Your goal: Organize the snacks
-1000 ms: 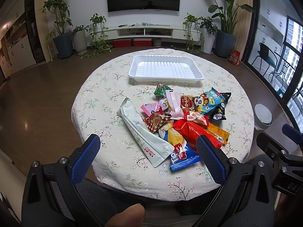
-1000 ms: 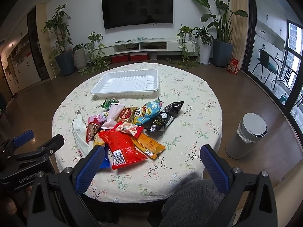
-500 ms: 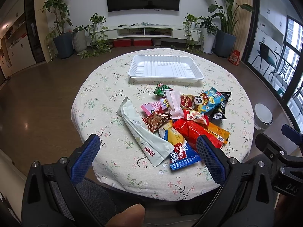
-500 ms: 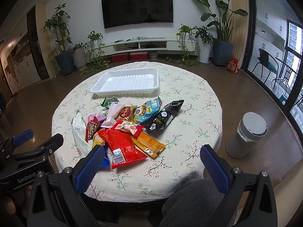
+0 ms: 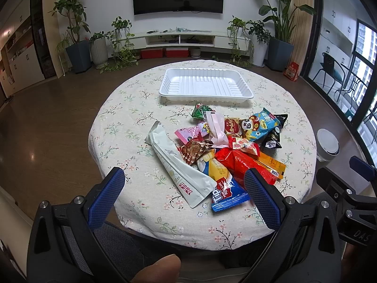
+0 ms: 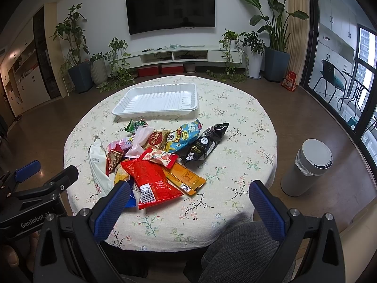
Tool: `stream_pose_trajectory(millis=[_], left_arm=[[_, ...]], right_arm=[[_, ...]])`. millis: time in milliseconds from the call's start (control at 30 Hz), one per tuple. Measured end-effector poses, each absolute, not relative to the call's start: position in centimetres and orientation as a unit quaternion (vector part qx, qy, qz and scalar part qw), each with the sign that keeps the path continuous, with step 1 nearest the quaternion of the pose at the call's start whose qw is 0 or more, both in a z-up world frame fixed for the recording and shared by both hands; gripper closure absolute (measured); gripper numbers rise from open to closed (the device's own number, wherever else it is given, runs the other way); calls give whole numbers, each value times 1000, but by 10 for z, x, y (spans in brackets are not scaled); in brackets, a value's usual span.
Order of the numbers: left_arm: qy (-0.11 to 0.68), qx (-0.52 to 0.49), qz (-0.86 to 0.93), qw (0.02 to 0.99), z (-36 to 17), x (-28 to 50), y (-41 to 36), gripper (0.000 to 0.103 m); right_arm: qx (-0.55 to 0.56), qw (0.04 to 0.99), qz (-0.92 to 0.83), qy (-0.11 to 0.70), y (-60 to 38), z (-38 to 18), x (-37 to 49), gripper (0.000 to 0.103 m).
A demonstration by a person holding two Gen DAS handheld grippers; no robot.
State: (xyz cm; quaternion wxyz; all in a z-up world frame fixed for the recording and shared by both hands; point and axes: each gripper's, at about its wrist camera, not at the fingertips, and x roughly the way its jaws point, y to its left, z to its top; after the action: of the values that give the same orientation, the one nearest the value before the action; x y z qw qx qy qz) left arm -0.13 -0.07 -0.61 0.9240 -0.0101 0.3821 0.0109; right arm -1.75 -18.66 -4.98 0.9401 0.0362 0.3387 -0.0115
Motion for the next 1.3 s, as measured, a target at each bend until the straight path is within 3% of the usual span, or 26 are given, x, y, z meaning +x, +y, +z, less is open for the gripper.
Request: stream_pose_trajectory(millis=[1300], left_arm=[[382,-8,12,924,-6,-1,-1,0]], right_arm=[[40,937,-7,347,-185,-57,-14,0]])
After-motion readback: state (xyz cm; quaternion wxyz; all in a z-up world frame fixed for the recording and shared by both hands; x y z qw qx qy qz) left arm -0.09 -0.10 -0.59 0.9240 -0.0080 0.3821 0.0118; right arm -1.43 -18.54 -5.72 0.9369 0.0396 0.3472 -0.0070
